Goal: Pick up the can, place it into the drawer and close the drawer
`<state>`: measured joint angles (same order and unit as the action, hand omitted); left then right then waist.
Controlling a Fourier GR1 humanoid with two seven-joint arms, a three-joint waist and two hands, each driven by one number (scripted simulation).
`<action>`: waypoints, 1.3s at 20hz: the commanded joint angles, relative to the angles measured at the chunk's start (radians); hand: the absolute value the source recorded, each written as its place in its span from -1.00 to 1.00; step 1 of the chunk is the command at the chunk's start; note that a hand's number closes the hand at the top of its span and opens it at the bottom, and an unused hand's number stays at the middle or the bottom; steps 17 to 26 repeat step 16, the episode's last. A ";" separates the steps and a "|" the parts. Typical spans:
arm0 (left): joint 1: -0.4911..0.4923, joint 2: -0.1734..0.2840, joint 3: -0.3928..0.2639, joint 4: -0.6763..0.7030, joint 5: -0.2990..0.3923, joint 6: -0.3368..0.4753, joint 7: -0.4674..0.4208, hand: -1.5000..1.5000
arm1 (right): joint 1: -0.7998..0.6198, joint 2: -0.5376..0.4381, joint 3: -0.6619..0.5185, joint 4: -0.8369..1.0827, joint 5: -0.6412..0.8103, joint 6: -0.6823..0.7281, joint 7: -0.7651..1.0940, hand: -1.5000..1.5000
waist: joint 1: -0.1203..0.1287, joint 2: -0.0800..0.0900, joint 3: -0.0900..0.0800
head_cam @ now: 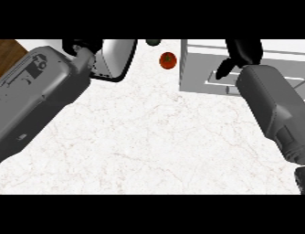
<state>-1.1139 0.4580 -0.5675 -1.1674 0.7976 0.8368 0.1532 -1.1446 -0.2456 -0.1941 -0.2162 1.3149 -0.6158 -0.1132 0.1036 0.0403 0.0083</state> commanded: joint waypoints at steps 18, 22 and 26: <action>0.077 0.016 0.001 -0.090 -0.021 0.006 0.017 -1.00 | -0.120 0.025 -0.404 0.017 -0.439 0.275 -0.313 -1.00 | 0.008 -0.003 -0.005; 0.077 0.016 0.001 -0.090 -0.021 0.006 0.017 -1.00 | -0.120 0.025 -0.404 0.017 -0.439 0.275 -0.313 -1.00 | 0.008 -0.003 -0.005; 0.077 0.016 0.001 -0.090 -0.021 0.006 0.017 -1.00 | -0.120 0.025 -0.404 0.017 -0.439 0.275 -0.313 -1.00 | 0.008 -0.003 -0.005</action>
